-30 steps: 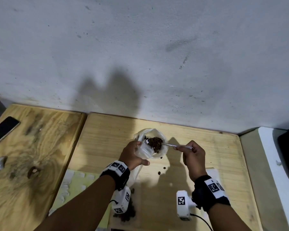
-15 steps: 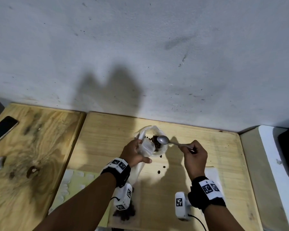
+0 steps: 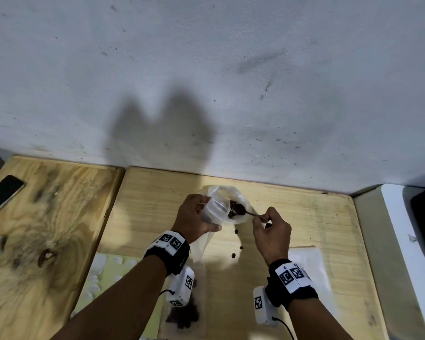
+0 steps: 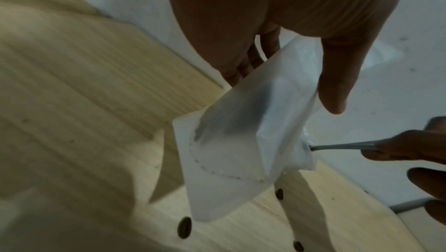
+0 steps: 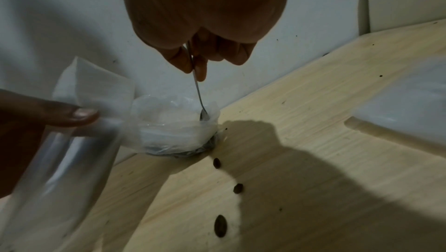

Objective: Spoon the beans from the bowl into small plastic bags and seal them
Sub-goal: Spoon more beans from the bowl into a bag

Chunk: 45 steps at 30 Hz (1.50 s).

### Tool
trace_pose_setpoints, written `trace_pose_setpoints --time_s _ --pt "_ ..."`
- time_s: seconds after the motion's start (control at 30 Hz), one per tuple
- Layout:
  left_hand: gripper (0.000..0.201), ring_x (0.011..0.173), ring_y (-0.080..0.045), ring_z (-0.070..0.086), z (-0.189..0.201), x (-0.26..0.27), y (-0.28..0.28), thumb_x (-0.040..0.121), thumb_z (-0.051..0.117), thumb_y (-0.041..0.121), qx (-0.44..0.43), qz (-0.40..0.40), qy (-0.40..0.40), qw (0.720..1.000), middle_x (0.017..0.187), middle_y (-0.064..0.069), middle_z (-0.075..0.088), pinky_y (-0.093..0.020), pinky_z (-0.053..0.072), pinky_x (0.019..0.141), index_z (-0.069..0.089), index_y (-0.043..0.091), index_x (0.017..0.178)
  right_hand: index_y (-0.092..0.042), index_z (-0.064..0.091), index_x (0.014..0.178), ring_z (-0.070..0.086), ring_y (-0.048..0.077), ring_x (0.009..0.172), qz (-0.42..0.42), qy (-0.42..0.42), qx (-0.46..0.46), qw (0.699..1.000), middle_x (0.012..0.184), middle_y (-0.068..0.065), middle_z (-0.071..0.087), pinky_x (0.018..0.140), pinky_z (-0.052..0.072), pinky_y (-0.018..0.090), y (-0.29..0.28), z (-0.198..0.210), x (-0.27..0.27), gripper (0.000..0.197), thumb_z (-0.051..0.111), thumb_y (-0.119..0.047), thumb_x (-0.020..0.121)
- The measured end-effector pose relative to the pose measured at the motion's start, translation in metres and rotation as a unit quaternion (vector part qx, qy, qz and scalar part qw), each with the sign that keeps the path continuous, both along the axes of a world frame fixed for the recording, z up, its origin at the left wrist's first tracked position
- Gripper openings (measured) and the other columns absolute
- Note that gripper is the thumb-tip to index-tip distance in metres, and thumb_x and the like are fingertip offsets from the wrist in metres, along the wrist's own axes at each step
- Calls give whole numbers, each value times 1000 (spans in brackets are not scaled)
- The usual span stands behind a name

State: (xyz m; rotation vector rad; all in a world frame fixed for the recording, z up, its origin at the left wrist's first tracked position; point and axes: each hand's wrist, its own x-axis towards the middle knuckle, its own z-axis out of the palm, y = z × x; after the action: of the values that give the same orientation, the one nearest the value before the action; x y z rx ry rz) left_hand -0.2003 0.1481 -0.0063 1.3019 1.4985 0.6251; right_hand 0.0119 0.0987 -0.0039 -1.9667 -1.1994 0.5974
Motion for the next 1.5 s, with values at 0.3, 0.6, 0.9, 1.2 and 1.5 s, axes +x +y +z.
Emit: trace_pose_setpoints --time_s 0.3,0.6,0.9,1.2,1.5 --pt "85 106 -17 60 -5 -5 5 44 95 25 -68 -65 39 995 117 4 62 -34 52 90 59 20 121 -19 39 67 33 16 43 21 -33 10 999 47 -5 38 48 32 27 -3 1 -13 34 67 -11 83" --pt "79 101 -12 56 -12 -12 -10 43 95 12 76 -50 29 995 121 6 53 -2 42 78 57 25 112 -19 38 67 36 19 46 -8 -28 -15 999 50 -6 40 50 39 30 -13 -6 -17 32 64 -13 84" --pt "85 115 -20 57 -5 -6 -14 42 92 24 179 -129 58 974 128 -1 52 -36 52 93 60 9 119 -21 35 65 34 17 48 -44 43 -8 998 52 -6 36 50 36 28 -17 -8 -30 35 62 -10 85" --pt "88 121 -17 51 -10 -8 -18 47 95 16 101 -99 47 989 132 5 46 -36 48 101 56 12 126 -14 35 63 31 14 58 -160 162 -17 974 61 -1 35 60 32 27 -24 -15 -37 38 64 0 83" --pt "83 115 -16 55 -10 -10 -19 48 93 5 38 -44 2 998 130 1 51 -7 44 86 52 22 118 -16 35 62 33 7 53 -146 172 -17 974 58 -5 38 56 33 21 -29 -20 -41 40 65 0 82"
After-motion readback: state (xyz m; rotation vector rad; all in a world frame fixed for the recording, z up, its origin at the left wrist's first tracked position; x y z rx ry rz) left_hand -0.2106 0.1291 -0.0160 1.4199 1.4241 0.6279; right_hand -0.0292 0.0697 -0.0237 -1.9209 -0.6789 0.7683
